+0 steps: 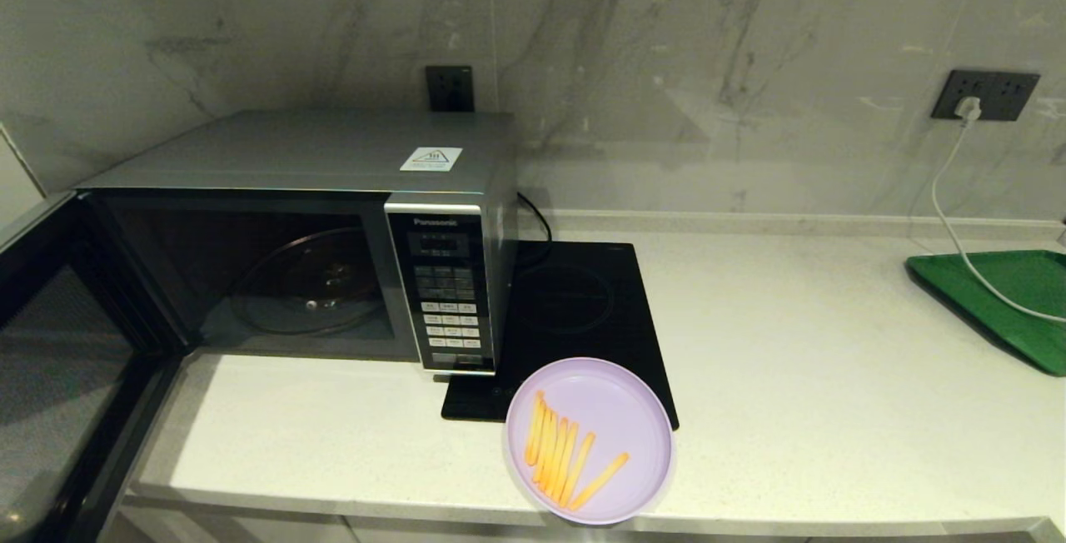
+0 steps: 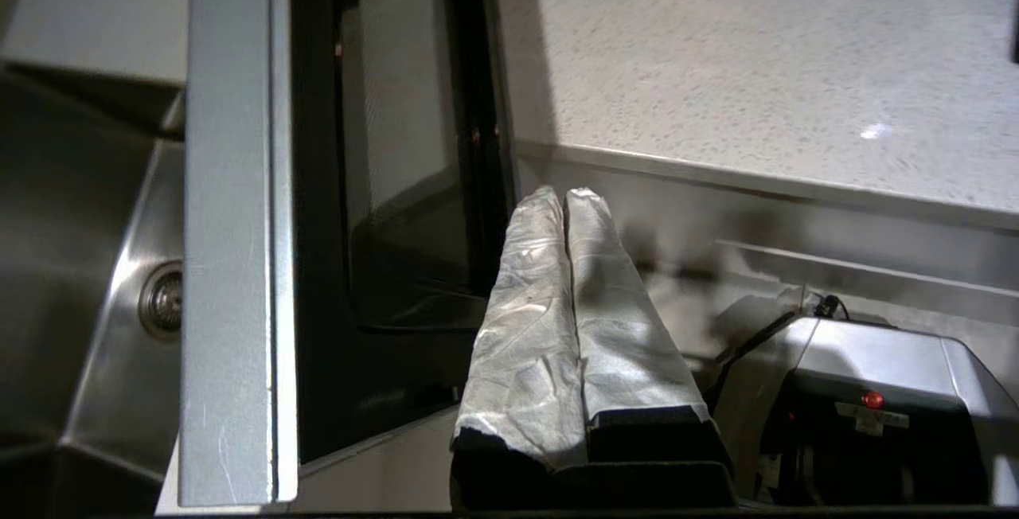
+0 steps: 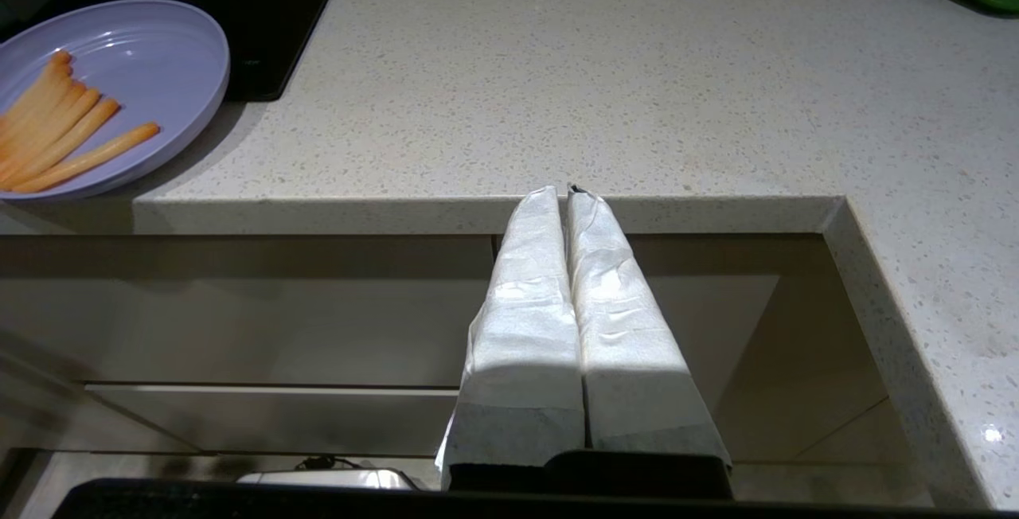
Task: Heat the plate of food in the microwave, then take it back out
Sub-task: Open the microwave oven
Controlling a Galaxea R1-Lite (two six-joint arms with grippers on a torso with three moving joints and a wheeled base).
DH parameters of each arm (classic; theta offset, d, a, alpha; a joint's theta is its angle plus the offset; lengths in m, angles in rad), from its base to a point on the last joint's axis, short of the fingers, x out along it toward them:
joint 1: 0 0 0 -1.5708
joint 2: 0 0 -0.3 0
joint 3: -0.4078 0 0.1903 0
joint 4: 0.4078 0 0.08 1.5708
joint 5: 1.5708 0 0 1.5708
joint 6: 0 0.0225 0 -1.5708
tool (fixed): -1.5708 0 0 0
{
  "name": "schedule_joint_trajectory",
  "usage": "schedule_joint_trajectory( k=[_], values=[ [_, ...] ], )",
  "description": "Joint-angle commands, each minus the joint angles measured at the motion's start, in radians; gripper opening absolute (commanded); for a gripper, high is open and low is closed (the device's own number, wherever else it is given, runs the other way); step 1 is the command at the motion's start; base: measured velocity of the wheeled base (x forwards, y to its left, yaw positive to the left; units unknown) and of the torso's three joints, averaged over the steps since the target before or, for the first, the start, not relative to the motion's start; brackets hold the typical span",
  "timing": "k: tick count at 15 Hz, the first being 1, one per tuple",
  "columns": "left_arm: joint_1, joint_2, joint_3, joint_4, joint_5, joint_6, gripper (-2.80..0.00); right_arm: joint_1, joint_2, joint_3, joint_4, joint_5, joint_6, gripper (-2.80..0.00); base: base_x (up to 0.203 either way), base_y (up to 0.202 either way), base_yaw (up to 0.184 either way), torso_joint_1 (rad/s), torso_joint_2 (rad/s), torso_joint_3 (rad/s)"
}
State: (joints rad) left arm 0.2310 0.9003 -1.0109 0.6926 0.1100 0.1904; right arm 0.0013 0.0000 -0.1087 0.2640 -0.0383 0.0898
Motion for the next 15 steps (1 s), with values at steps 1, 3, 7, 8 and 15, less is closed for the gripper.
schedule_joint_trajectory(
  k=[1,3,7,8,15],
  values=[
    [0.081,0.044,0.007,-0.021,0.001,0.0,-2.8,0.0,0.002,0.0,0.001,0.0,0.001,-2.8,0.0,0.0,0.0,0.0,0.0,0.0],
    [0.134,0.051,0.006,-0.066,0.003,0.01,-2.8,0.0,0.0,0.0,0.001,0.0,0.001,-2.8,0.0,0.0,0.0,0.0,0.0,0.0],
    [0.25,0.077,0.006,-0.102,0.026,0.016,-2.8,0.0,0.001,0.0,0.001,0.0,0.001,-2.8,0.0,0.0,0.0,0.0,0.0,0.0],
    [0.28,0.089,0.005,-0.108,0.026,0.017,-2.8,0.0,0.001,0.0,0.001,0.0,0.001,-2.8,0.0,0.0,0.0,0.0,0.0,0.0],
    [0.39,0.165,0.001,-0.211,0.016,0.008,-2.8,0.0,0.001,0.0,0.001,0.0,0.001,-2.8,0.0,0.0,0.0,0.0,0.0,0.0]
  ],
)
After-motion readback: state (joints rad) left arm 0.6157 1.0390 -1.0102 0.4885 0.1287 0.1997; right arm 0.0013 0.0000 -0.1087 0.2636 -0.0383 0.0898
